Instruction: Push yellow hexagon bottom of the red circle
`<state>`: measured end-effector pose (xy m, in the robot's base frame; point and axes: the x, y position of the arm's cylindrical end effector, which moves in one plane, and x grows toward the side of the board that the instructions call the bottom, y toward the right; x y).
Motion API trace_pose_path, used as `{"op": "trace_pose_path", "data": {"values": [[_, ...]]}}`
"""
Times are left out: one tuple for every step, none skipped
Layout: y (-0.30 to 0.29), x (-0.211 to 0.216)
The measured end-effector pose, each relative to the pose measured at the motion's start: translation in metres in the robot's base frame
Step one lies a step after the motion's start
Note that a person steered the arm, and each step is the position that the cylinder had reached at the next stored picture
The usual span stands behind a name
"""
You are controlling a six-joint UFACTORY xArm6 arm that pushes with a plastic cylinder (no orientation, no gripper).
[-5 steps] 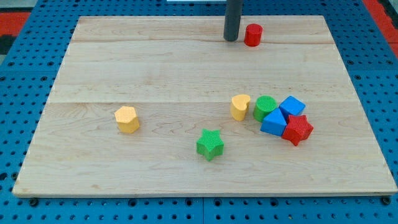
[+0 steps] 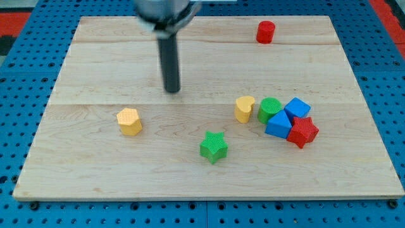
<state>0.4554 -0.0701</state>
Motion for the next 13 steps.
{"op": "trace_pose_path", "data": {"values": [[-0.008,0.089],[-0.062,0.058],[-0.036,0.015],[-0.050,-0.026],[-0.082,-0.018],[-0.130,-0.029],[-0.120,-0.067],[-0.066,-0.062],[-0.121,-0.044],[-0.065,-0.024],[-0.003,-0.034],[0.039,-0.067],[0.024,-0.107]]}}
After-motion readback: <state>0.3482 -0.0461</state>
